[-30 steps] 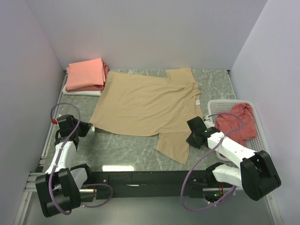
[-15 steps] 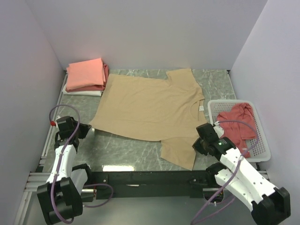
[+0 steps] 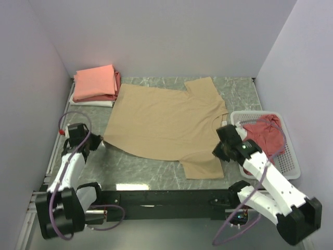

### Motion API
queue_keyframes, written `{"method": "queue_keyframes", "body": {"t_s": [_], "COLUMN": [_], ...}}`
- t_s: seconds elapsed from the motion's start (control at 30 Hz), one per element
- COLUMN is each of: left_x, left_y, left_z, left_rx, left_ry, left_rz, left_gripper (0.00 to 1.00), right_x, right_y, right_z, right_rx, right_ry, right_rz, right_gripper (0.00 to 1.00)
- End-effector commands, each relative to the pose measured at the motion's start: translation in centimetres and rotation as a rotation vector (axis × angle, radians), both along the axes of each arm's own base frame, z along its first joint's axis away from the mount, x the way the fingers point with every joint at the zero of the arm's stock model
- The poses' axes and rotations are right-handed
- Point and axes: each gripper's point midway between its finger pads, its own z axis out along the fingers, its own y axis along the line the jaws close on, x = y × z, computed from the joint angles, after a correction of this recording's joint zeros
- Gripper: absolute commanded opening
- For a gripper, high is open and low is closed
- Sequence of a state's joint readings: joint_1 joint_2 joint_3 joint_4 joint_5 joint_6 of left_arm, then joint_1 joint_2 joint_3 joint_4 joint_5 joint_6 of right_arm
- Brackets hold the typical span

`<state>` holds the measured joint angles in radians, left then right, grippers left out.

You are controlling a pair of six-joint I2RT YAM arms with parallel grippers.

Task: Fold and stack the t-shirts
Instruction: Fold the tshirt

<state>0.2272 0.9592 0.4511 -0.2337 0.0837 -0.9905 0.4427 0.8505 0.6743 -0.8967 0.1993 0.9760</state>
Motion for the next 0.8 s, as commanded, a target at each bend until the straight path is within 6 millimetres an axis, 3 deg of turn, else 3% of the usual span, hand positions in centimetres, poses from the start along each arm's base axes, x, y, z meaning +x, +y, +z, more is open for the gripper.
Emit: {"method": "queue_keyframes", "body": {"t_s": [0.0,0.03,0.07,0.13,0.2,0.37,0.77], "left_x": [4.4,4.9,5.8,6.8,7.9,10.0,13.3], "left_y": [-0.2,-0.5,-0.7,-1.3,-0.9,-0.6,-0.6], "left_z": [4.3,3.6,4.5,4.1,4.7,3.5,3.5], "left_rx": [0.044,0.035,0.028,0.016,0.034,0.032,0.032], "left_ry": [-0.103,-0.074,-0.093,-0.076,-0.082,-0.029,-0.015], "left_rz": [0.006,0.0,-0.001,-0.015,0.014,0.035,0.05], "left_gripper": [0.01,0.01,0.01,0.01,0.01,0.01,0.01], "right_x": [4.8,5.9,6.8,8.4,9.8,12.8,16.5], "right_y": [-0.2,0.0,0.2,0.1,0.0,-0.1,-1.1], "right_z": [3.0,3.8,3.5,3.9,3.1,2.7,2.6], "right_rx": [-0.111,-0.118,-0.14,-0.153,-0.154,-0.117,-0.082], "right_ry": [-0.106,-0.126,-0.114,-0.12,-0.094,-0.093,-0.082], "right_rz": [0.015,0.019,0.031,0.028,0.017,0.012,-0.013], "right_gripper": [0.0,0.0,0.0,0.0,0.0,0.0,0.0]}}
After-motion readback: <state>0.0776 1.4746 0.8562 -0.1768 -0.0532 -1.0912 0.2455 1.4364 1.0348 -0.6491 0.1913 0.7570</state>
